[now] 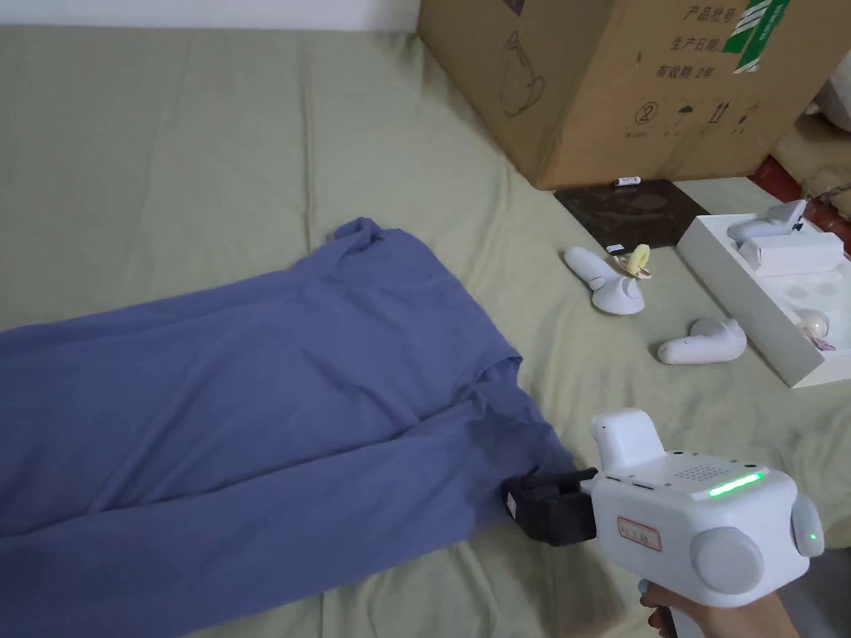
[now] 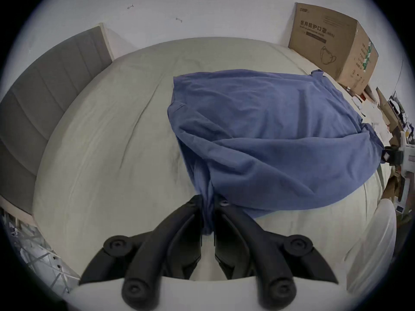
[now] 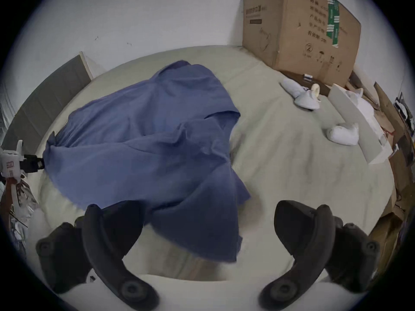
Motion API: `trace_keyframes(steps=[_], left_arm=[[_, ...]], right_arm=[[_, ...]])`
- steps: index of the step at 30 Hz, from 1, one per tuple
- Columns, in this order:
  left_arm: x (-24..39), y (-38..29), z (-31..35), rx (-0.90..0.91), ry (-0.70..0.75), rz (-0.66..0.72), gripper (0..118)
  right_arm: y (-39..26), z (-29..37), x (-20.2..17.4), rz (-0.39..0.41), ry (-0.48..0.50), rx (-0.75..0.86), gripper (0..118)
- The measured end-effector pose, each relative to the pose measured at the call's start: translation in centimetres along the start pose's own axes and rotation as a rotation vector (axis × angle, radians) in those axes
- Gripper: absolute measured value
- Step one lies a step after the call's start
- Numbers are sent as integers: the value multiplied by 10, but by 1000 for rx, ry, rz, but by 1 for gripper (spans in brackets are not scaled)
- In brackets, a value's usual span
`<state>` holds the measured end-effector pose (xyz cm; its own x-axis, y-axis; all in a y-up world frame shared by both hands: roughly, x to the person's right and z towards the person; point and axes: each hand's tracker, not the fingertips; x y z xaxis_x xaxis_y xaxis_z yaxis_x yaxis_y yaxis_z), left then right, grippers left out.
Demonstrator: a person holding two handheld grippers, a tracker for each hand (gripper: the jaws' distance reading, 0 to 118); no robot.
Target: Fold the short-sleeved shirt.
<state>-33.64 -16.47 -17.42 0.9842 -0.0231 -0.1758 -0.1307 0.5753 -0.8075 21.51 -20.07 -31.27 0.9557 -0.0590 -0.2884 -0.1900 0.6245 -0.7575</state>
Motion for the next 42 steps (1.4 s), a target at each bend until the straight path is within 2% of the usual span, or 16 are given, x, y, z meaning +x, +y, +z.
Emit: trace_keyframes(steps=[1,2,4,5,6,8,19,27,28,29,30,31,32,35,40,42], left_arm=[[-2,1,0,-4,0,-1,9],[-1,2,0,-7,1,-3,9],[1,3,2,-10,1,-6,9],[-2,3,2,-13,-3,-6,9],[-2,4,3,-15,-4,-6,9],[-4,6,6,-16,-11,-4,9],[-20,-2,48,-15,0,-103,9],[-25,-49,31,-103,-23,-87,9],[-26,-52,30,-102,-23,-82,11],[-26,-54,31,-82,-25,-60,29],[-29,-56,32,-65,-24,-39,82],[-32,-57,34,-72,-14,-38,117],[-38,-59,37,-108,4,-38,115],[-52,-53,87,12,29,-30,108],[-38,-53,165,109,94,103,109],[-32,-41,187,256,143,59,99]], right_arm=[[3,-6,-2,9,8,-34,100],[7,-11,-7,9,19,-88,74],[4,-7,-11,1,112,-63,54],[0,-2,-16,15,103,-46,46],[5,0,-20,20,108,-58,24],[5,5,-19,4,127,-58,10],[2,78,-10,-8,179,-11,9],[-40,80,-24,-22,170,-114,9],[-41,78,-25,-25,171,-120,9],[-40,76,-28,-26,168,-124,15],[-38,77,-28,-26,163,-123,57],[-37,79,-31,-18,139,-118,101],[-36,85,-35,9,96,-103,118],[-38,121,-35,16,130,8,116],[-10,190,-55,-16,28,250,117],[-1,207,-72,-11,-4,337,116]])
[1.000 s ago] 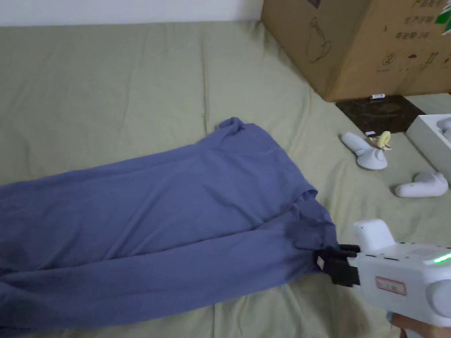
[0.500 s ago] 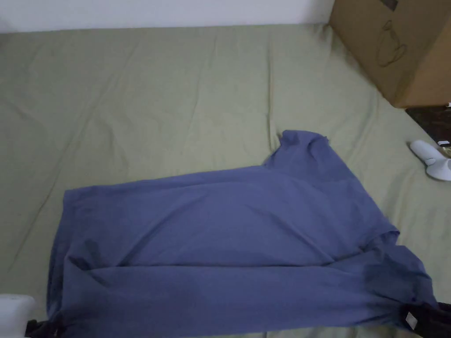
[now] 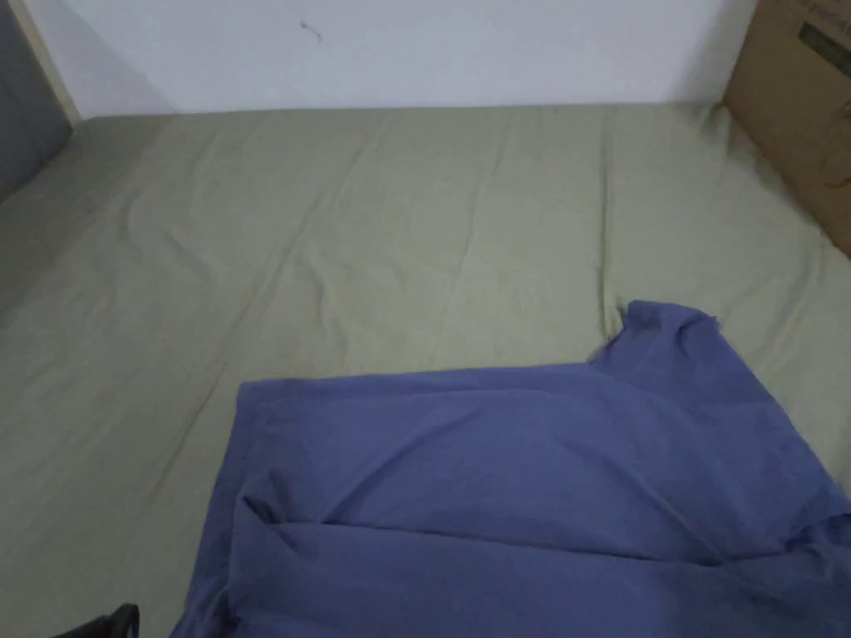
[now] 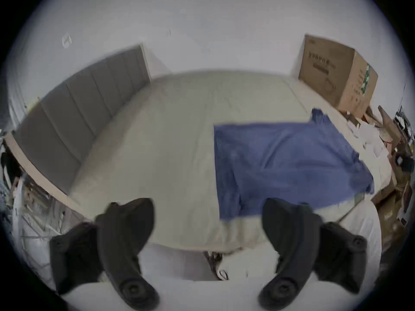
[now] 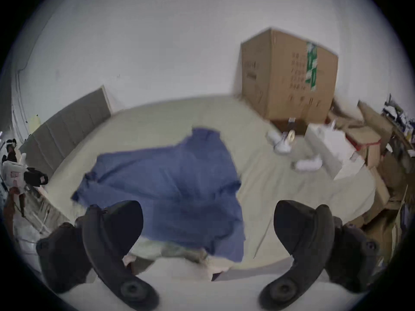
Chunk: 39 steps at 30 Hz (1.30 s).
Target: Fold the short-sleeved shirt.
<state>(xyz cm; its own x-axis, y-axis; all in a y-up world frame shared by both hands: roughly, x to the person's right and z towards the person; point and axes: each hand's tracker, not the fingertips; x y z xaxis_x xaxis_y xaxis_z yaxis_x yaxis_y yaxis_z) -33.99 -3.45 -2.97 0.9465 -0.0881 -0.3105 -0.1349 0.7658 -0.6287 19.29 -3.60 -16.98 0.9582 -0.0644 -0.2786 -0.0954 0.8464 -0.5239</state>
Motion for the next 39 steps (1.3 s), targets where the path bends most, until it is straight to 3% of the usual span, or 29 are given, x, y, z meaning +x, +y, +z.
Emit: trace_keyframes(steps=[2,3,4,6,7,8,12,15,21,28,29,30,32,35,39], left_arm=[[11,17,17,100,59,-58,68],[25,28,26,150,84,-74,32],[31,35,31,186,93,-77,1],[41,47,39,253,58,-73,0],[37,48,35,274,44,-79,0],[41,53,35,296,42,-81,0],[53,69,25,367,16,-22,0],[52,86,-8,318,-24,-26,0],[49,121,-133,100,-61,-61,0],[31,137,-282,-174,-137,130,0],[30,138,-301,-225,-137,114,3],[31,141,-318,-286,-94,41,33],[37,139,-343,-381,-43,-38,113],[29,131,-367,-311,-47,-27,109],[31,125,-382,-448,-23,57,109]], right_arm=[[11,9,-13,13,-14,68,113],[16,14,-19,28,-15,108,103],[20,18,-25,34,-22,153,81],[26,21,-37,25,-65,234,0],[26,20,-41,9,-83,253,0],[26,17,-34,-28,-16,289,0],[26,8,-32,-22,-3,295,0],[29,-1,-21,-49,29,303,0],[43,-27,-39,-13,21,299,0],[52,-61,-41,10,-3,260,0],[52,-68,-42,17,-1,248,0],[52,-73,-44,20,-4,243,0],[52,-82,-48,26,-1,234,0],[50,-94,-57,34,10,217,0],[41,-90,-57,55,39,191,0]])
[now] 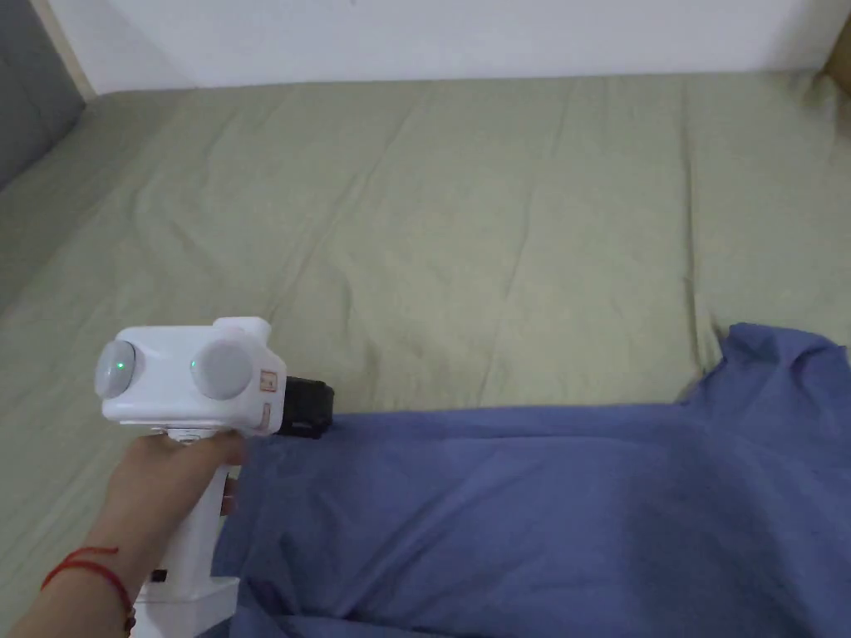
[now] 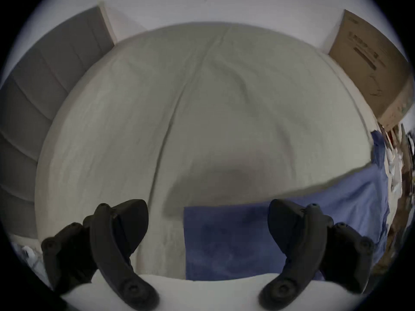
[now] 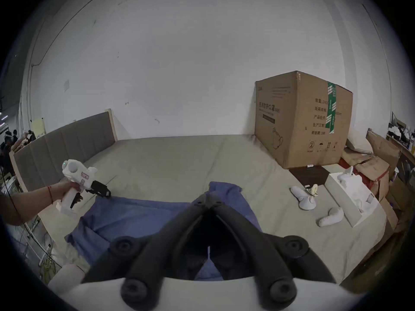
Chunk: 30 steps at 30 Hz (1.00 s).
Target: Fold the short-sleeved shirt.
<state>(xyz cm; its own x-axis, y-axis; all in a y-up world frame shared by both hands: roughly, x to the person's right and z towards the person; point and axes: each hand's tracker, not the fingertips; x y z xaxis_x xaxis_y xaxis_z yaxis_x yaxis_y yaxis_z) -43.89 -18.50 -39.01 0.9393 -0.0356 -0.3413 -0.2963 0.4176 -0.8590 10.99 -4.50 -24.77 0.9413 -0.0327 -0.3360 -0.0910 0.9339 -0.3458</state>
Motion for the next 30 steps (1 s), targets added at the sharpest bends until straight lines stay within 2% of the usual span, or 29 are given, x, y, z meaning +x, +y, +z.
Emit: trace_keyframes(steps=[2,3,4,5,7,8,9,10,13,16,18,22,23,24,25,26,27,30], left_arm=[[0,-4,-12,-43,-29,28,98],[-1,-6,-11,-47,-66,50,97],[0,-7,-5,-14,-30,42,93],[3,-10,0,-8,-29,34,82],[12,-13,16,6,-23,-37,41],[17,-15,26,11,-33,-62,14],[20,-19,31,15,-56,-57,4],[23,-23,35,26,-102,-40,4],[24,-22,42,30,-105,-40,4],[19,-21,51,59,-123,-39,4],[19,-21,58,89,-135,-31,4],[16,-19,70,121,-147,-30,4],[16,-20,73,123,-156,-32,4],[16,-20,76,128,-156,-35,4],[15,-21,77,128,-158,-32,4],[14,-21,77,128,-161,-33,4],[15,-21,79,133,-155,-37,4],[16,-22,81,132,-151,-55,4]], right_arm=[[-4,-2,11,8,11,-15,0],[-5,-1,11,11,14,-21,0],[-5,-3,11,13,15,-30,0],[-2,-7,11,16,15,-40,0],[-4,-9,14,13,15,-60,0],[-5,-10,15,10,15,-70,0],[-5,-17,14,7,11,-75,0],[-6,-19,15,3,8,-82,0],[1,-35,17,-11,-4,-105,0],[12,-56,34,-77,28,-124,0],[25,-84,46,-76,40,-143,0],[35,-156,70,-51,40,-280,0],[33,-185,77,-53,59,-362,11],[31,-209,83,-61,48,-427,69],[19,-235,95,-65,14,-515,114],[10,-260,101,-51,27,-609,116],[8,-279,108,-87,9,-644,116],[-21,-314,141,-128,-45,-766,116]])
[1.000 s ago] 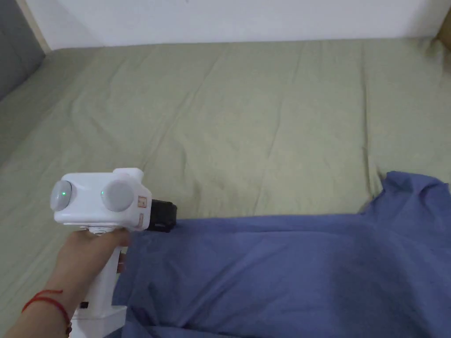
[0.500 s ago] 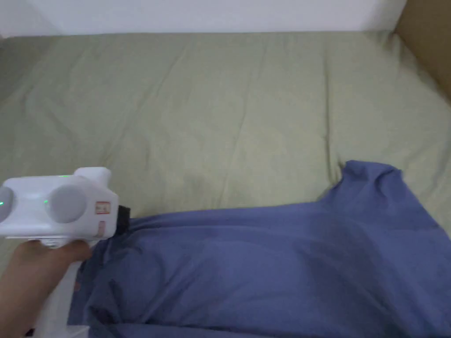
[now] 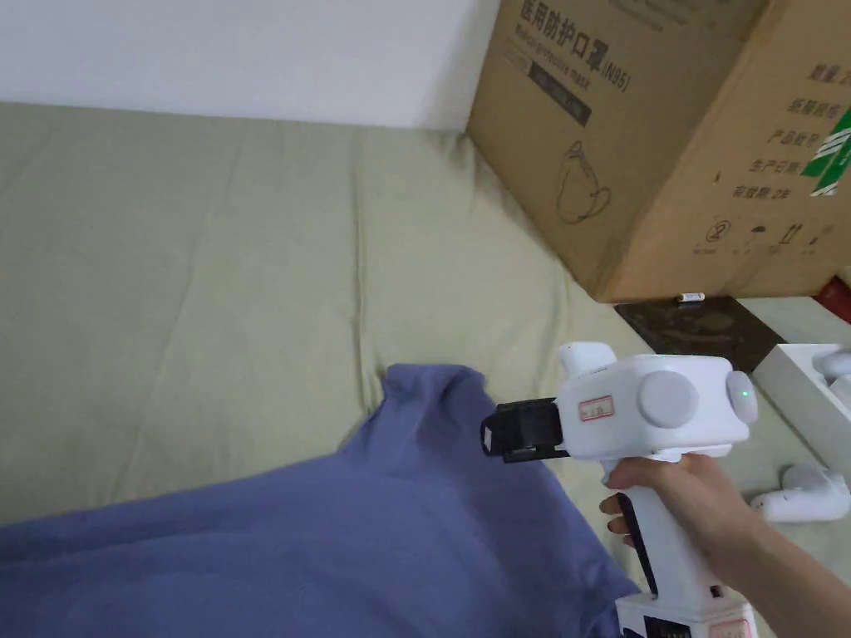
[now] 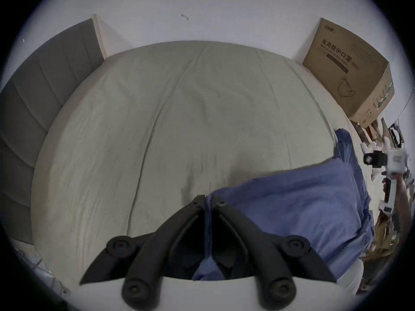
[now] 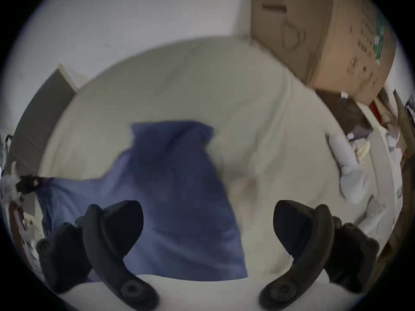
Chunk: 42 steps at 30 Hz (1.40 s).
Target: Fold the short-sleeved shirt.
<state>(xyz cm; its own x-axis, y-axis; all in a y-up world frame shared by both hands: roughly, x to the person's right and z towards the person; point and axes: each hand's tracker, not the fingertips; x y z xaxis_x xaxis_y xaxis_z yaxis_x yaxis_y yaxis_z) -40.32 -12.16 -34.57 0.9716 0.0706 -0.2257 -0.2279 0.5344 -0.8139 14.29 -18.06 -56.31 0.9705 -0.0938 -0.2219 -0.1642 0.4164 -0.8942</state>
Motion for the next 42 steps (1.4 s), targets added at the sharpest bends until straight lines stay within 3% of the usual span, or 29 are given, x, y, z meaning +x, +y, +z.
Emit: trace_keyframes(steps=[3,6,7,8,9,10,11,14,17,21,28,34,42], left_arm=[[4,1,-1,-6,13,-18,4],[6,3,-5,-10,25,-23,4],[6,4,-5,-14,27,-28,4],[7,4,-5,-18,29,-33,4],[8,4,-5,-19,32,-39,4],[9,4,-4,-18,36,-47,4],[10,4,-3,-18,43,-57,4],[10,5,0,-13,35,-49,4],[9,5,4,-4,37,-42,4],[6,2,22,22,33,-31,4],[21,-40,102,118,57,-129,4],[19,-108,129,63,83,-165,4],[7,-190,106,-102,86,-91,4]], right_arm=[[5,-21,0,-45,-32,-58,115],[8,-33,-8,-15,-59,-124,106],[0,-30,-14,36,-97,-110,102],[0,-28,-20,82,-115,-98,93],[0,-25,-26,107,-104,-103,76],[3,-21,-31,121,-108,-103,56],[-6,-9,-33,129,-93,-77,28],[-9,-2,-47,167,-67,-89,4],[-11,-2,-48,189,-66,-83,4],[-17,33,-37,112,-7,75,4],[-83,146,-36,160,47,286,4],[-181,189,-34,159,56,285,4],[-263,165,-17,79,58,176,4]])
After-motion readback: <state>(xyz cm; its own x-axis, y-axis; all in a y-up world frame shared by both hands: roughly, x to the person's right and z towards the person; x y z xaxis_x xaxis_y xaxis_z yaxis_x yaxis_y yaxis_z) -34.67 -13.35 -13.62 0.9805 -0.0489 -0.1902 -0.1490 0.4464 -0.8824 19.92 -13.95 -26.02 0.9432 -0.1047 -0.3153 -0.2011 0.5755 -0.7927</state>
